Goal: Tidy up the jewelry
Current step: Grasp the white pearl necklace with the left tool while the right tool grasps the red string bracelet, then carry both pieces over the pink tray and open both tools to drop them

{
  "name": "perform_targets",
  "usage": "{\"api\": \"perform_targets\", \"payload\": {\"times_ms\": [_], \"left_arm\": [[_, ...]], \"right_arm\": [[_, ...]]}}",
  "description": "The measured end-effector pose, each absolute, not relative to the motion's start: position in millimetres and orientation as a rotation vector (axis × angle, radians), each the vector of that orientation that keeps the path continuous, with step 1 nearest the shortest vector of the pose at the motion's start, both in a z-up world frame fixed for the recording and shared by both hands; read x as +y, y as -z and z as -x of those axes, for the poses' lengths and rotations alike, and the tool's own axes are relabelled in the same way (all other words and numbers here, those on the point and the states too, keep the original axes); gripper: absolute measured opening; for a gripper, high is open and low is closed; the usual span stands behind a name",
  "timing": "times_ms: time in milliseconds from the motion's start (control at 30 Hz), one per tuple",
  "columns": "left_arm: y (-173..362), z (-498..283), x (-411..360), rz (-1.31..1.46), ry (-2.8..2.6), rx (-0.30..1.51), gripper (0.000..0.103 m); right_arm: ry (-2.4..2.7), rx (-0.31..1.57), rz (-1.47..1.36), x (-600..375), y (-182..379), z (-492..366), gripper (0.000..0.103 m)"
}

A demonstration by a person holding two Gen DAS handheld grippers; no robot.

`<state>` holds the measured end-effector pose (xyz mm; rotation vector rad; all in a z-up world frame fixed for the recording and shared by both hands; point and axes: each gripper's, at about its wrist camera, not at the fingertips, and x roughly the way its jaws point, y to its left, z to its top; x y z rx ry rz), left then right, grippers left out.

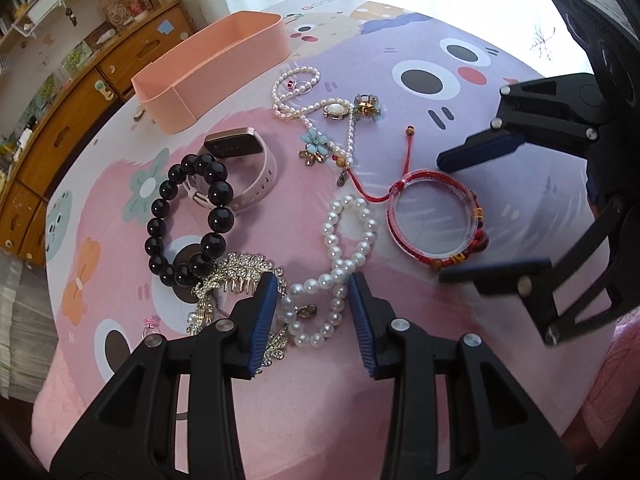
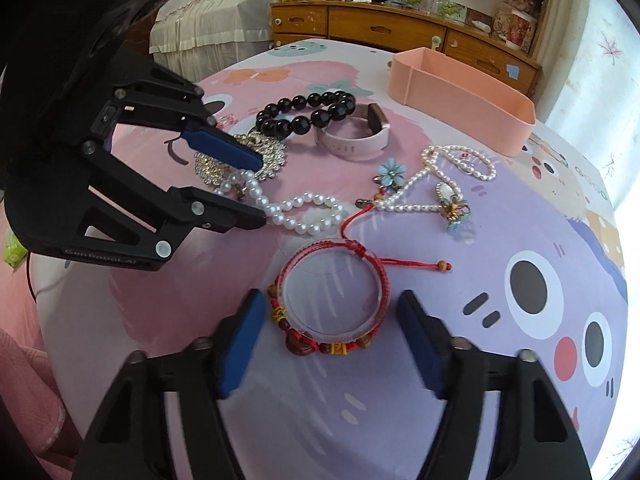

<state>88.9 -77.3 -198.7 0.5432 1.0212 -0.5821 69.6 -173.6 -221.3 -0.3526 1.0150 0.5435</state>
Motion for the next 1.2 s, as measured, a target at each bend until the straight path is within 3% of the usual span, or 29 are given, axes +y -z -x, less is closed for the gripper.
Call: {"api": "perform_targets", "payload": {"times_ms": [133, 167, 200, 633, 933, 1200], "left_arm": [[198.7, -87.8, -78.6, -0.534, 0.604, 1.018, 0.022], [199.2, -87.5, -79.9, -0.528, 0.614, 1.031, 0.009], [199.2, -88.5, -80.2, -0.508, 0.629, 1.042, 0.006], [174.6, -91.1, -65.5, -0.313, 0.599, 1.033, 0.005], [93.1, -103.1, -55.6, -0.154, 0.570, 0.921, 0.005], [22.3, -149.0, -44.6, -0.007, 0.518, 0.830, 0.005]], "right_arm": [[-0.518, 1.023, 0.343, -177.5, 219.9, -65.9, 0.060], [-0.510, 1.026, 0.338, -178.8, 219.6, -64.4, 0.060], [-0.503, 1.030, 0.332, -180.0, 219.3, -63.2, 0.060], [-0.358, 1.094, 0.063, -218.5, 194.7, -55.1, 0.060], [-0.282, 1.015, -0.090, -235.3, 132.5, -84.2, 0.060], [-0.258, 0.934, -0.057, -231.9, 72.8, -146.0, 0.060]]}}
